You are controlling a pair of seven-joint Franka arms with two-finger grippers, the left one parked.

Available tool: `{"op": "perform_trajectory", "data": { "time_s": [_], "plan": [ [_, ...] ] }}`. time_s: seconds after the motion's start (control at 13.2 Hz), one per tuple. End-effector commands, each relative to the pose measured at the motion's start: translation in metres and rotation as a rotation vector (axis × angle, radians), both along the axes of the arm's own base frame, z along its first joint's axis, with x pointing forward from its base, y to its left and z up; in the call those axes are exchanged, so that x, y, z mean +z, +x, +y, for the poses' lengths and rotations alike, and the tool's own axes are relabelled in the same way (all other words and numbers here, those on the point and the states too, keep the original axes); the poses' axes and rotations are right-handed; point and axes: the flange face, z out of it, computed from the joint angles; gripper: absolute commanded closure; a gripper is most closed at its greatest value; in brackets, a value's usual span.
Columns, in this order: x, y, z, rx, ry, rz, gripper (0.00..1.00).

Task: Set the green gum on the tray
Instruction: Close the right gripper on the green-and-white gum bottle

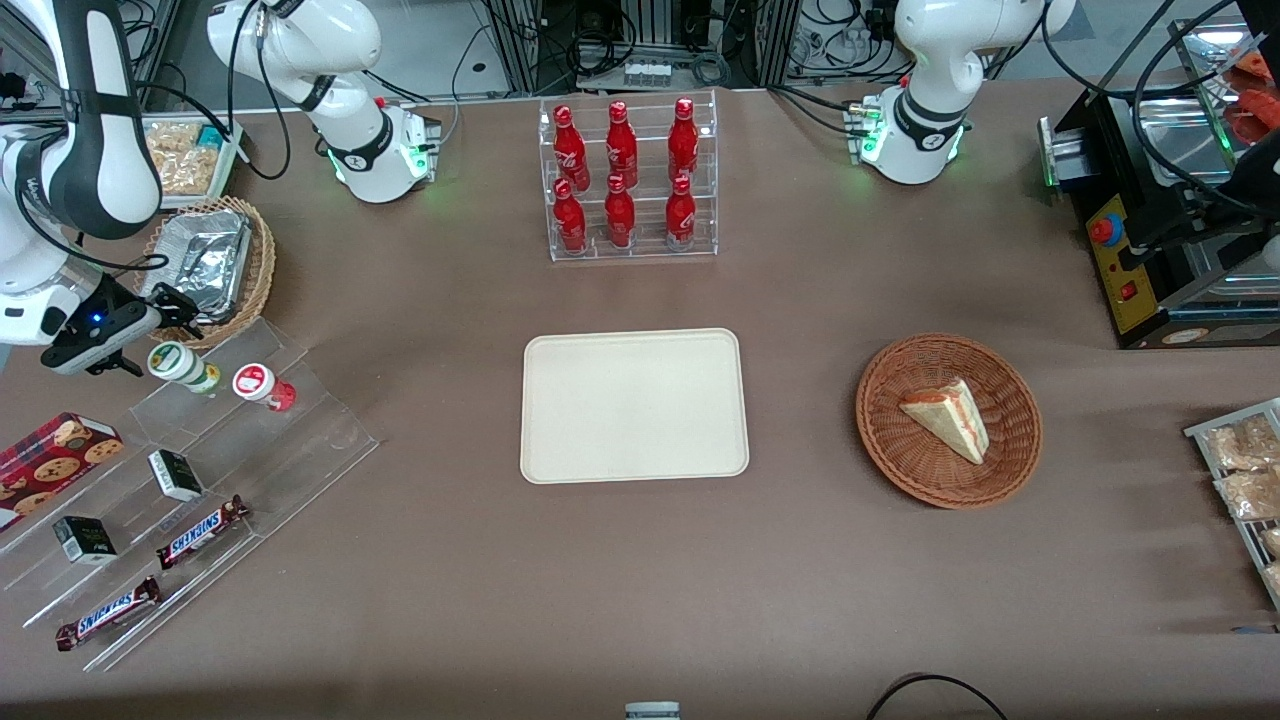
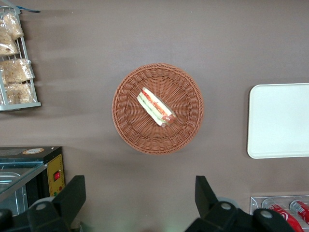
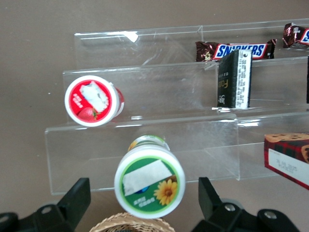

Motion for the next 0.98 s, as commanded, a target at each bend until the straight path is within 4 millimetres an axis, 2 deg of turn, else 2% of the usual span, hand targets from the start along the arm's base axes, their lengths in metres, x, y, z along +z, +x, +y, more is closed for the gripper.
{"op": "perform_trajectory", "data": {
  "time_s": [0.0, 0.3, 0.38, 0.45, 0.53, 0.76, 0.91],
  "plan": [
    [-0.007, 0.002, -0.001, 0.015, -0.025, -0.017, 0.01],
    [-0.013, 0.004, 0.003, 0.011, -0.024, -0.007, 0.04],
    [-0.013, 0.005, 0.004, 0.016, -0.023, -0.001, 0.22],
    [-0.013, 0.005, 0.004, 0.014, -0.021, 0.004, 0.7],
    [-0.012, 0.006, 0.004, 0.014, -0.022, 0.002, 1.0],
    [-0.002, 0.013, 0.002, 0.018, -0.027, -0.003, 1.0],
    [0.019, 0.022, 0.003, 0.023, -0.015, 0.027, 1.0]
  ]
}}
